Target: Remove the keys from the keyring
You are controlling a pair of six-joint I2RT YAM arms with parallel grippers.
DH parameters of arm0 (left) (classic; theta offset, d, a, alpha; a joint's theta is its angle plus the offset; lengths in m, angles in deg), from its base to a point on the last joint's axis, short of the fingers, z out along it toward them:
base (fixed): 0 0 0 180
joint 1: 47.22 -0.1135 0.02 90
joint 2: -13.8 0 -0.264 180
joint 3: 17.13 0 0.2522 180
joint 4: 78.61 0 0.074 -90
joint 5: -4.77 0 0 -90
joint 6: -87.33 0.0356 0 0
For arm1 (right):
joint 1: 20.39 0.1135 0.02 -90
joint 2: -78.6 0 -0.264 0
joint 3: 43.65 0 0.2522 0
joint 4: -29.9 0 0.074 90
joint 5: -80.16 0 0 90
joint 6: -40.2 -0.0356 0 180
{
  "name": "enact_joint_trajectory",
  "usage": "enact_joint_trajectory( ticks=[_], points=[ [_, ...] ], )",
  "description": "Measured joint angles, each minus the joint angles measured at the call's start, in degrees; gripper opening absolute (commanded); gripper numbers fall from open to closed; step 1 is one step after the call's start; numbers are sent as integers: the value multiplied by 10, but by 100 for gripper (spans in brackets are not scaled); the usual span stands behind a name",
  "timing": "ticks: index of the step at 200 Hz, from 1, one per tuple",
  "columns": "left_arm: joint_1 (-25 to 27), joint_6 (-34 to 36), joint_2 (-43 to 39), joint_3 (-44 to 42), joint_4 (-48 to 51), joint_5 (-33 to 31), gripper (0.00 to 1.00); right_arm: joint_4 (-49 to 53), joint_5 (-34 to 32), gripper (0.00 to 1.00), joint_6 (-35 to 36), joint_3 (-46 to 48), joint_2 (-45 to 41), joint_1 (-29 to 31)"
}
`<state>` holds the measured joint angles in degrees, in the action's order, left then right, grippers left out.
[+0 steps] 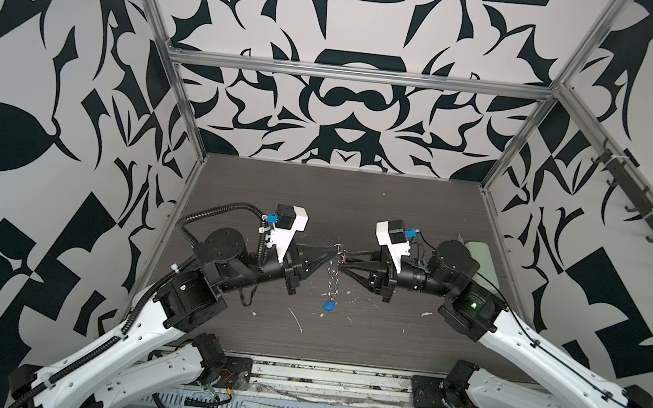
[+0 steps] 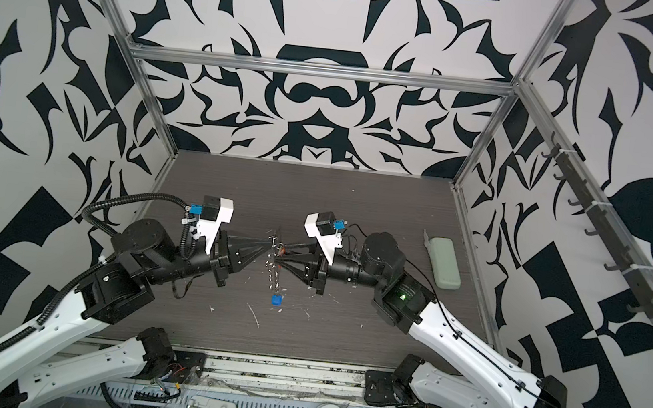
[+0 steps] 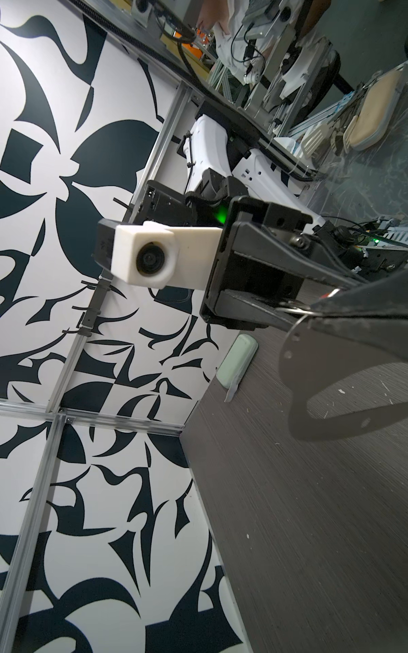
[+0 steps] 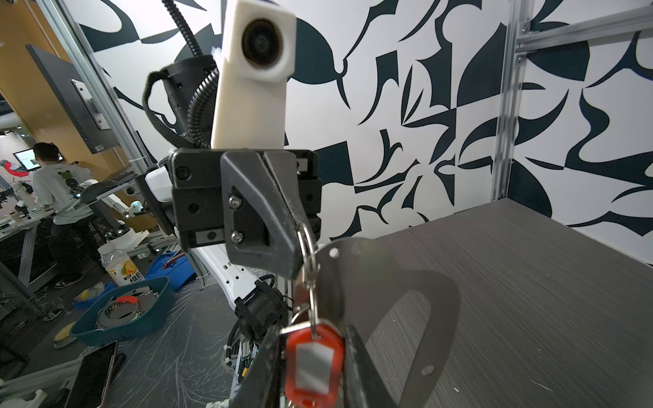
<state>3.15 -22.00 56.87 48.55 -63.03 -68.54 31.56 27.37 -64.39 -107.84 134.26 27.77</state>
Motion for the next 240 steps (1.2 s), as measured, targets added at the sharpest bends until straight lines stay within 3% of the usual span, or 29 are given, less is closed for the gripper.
enact_joint_trajectory(
  ticks=[100, 112, 132, 148, 206, 240],
  points=[
    [0, -4, 0, -14, -3, -10, 0, 26, 3, 1, 2, -28, 47, 11],
    [-1, -3, 0, -14, 1, -11, 0, 39, 2, 8, 4, -33, 49, 12],
    [-1, 0, -1, -14, 9, -8, 0, 62, 2, 35, 9, -38, 47, 13],
    [0, 3, -2, -14, 10, -4, 0, 87, 0, 45, 16, -40, 36, 15],
    [0, 10, -19, -14, 9, 5, 0, 128, -37, 49, 58, -41, -43, 19],
    [0, 10, -20, -17, 3, 5, 0, 97, -20, 49, 46, -58, -25, 3]
  ],
)
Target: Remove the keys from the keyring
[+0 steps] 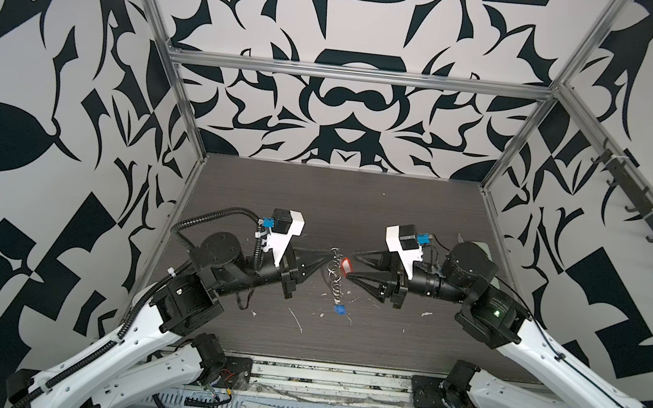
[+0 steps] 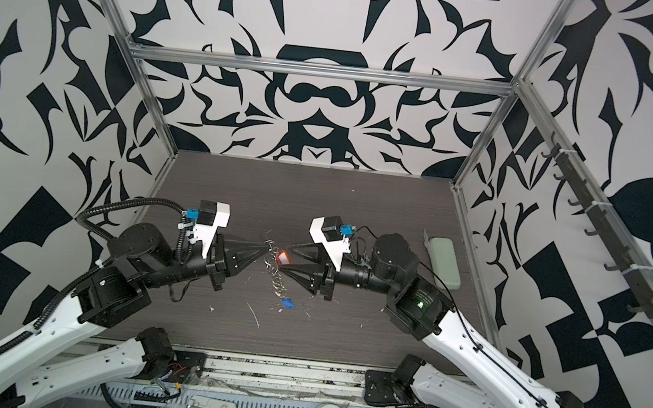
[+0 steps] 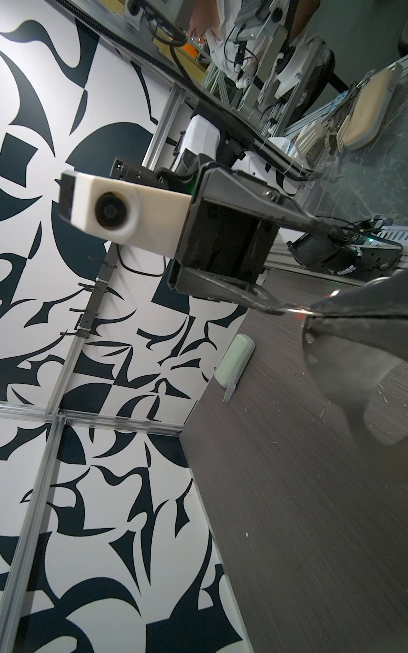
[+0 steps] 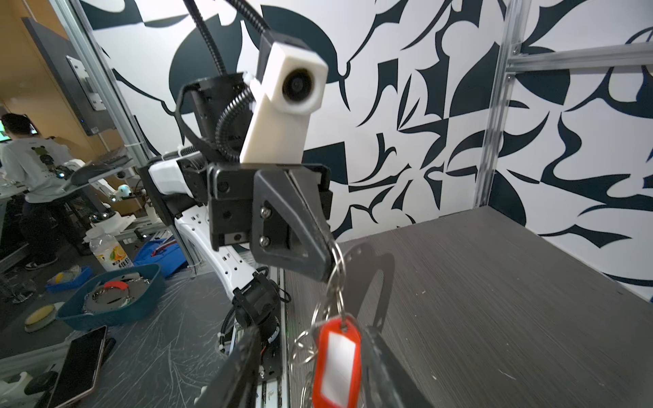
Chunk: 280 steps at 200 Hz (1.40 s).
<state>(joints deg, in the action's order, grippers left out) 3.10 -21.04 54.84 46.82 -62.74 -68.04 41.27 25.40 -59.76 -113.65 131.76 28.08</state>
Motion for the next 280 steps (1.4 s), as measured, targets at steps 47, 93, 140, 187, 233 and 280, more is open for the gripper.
enact_joint_trajectory(
  ticks=[47, 93, 140, 187, 233, 280],
  points=[
    [0, 0, 0, -2, -8, 0, 0, -46, 30, 37, -38, -2, 44, -17],
    [0, 0, -1, -5, -14, 3, 0, -78, 59, 30, -67, -2, 59, -20],
    [0, 0, -1, -7, -15, 6, 0, -96, 76, 16, -85, -2, 64, -20],
    [0, 0, -1, -7, -18, 5, 0, -99, 83, 0, -90, -3, 68, -20],
    [0, 0, -1, -4, -4, 6, 22, -60, 81, 0, -80, -16, 68, -22],
    [0, 17, 8, 51, 99, 14, 31, 100, 88, 0, -34, -72, 63, -23]
  ],
)
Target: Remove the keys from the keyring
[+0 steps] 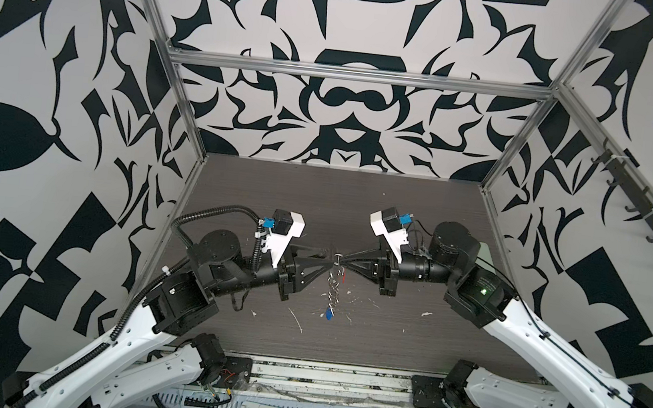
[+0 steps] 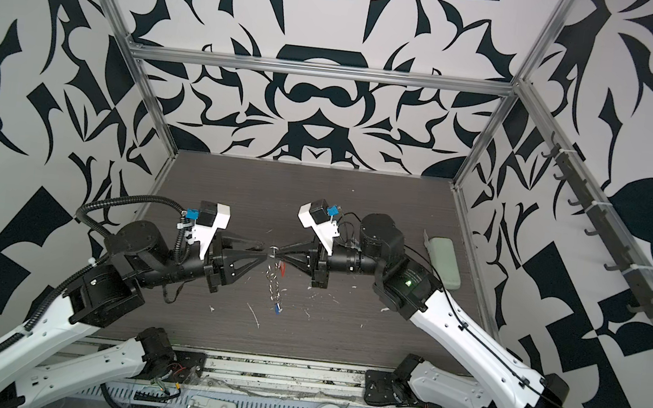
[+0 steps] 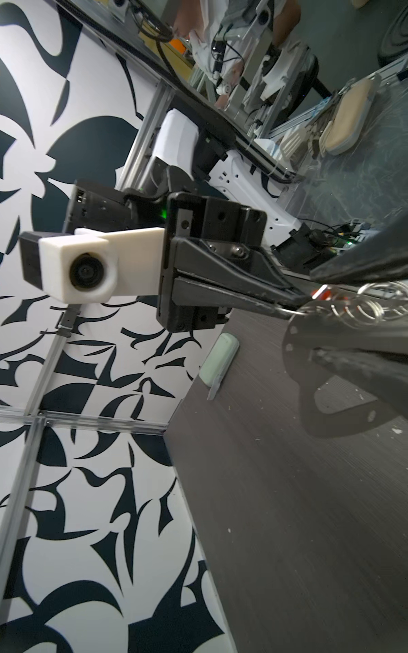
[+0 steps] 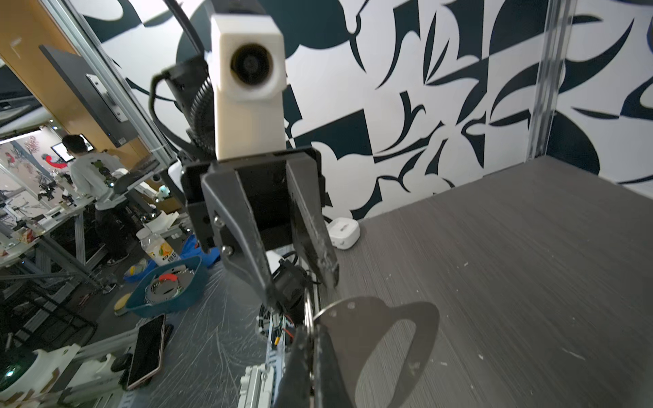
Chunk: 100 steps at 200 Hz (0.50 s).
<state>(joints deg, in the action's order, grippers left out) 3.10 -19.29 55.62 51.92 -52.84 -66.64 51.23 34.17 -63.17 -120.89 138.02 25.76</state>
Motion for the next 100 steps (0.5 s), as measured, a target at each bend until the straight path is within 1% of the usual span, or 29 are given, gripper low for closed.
enact_joint_trajectory(
  ticks=[21, 44, 86, 100],
  points=[
    [0, 10, 27, 48, 53, 19, 24, 68, 6, 0, 23, -33, 1, -1],
    [0, 23, 57, 85, 108, 35, 23, 125, 14, 0, 43, -61, 9, -1],
    [0, 39, 97, 121, 178, 64, 22, 197, 28, 0, 65, -87, 38, -1],
    [0, 44, 108, 130, 193, 73, 19, 212, 30, 0, 71, -90, 45, -1]
  ],
)
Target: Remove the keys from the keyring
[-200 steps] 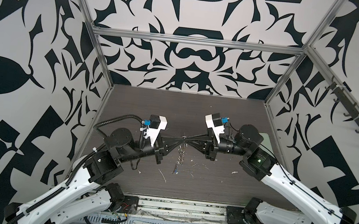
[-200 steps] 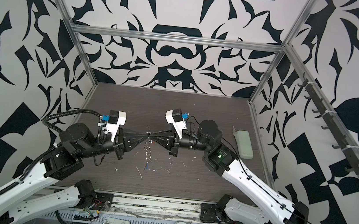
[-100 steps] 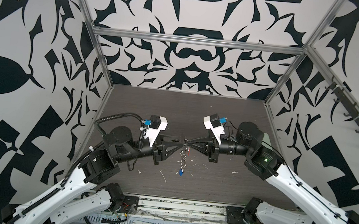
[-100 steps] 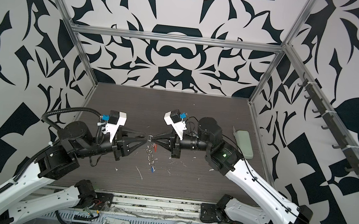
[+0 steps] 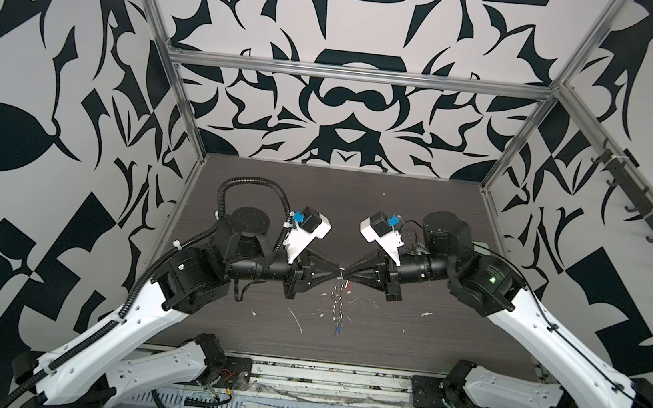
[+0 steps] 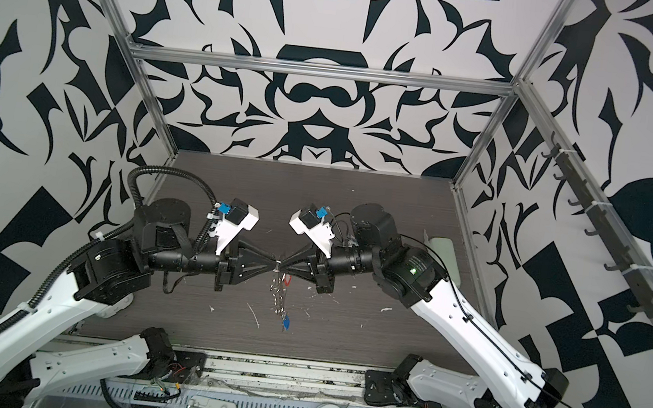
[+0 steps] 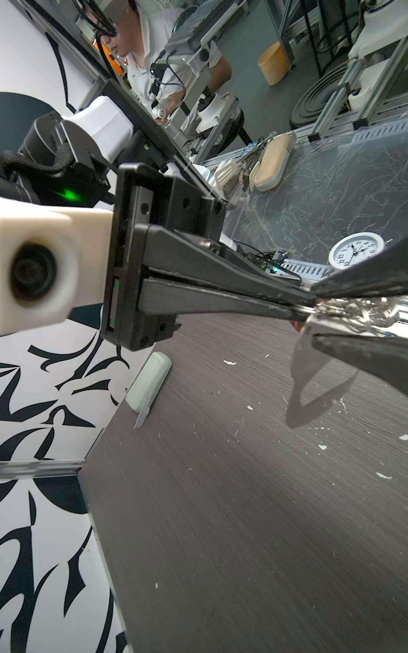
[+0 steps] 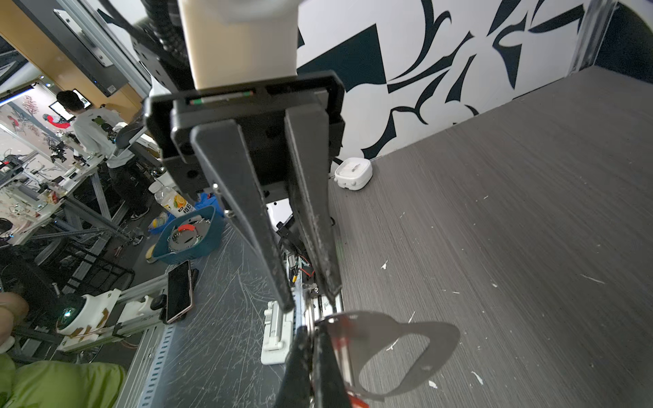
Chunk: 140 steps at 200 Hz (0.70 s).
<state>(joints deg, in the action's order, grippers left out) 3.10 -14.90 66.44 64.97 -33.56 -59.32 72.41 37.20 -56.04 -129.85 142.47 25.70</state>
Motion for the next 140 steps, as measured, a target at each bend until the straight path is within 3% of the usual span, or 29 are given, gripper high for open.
enact_joint_trajectory(
  ticks=[31, 120, 140],
  points=[
    [0, 4, 11, 4, 17, 12, 14, 20, 3, 0, 5, -6, 7, 0],
    [0, 9, 17, 12, 35, 10, 14, 47, 8, 0, 9, -34, 24, -2],
    [0, 13, 18, 12, 39, 8, 9, 51, 8, 0, 11, -35, 27, -2]
  ],
)
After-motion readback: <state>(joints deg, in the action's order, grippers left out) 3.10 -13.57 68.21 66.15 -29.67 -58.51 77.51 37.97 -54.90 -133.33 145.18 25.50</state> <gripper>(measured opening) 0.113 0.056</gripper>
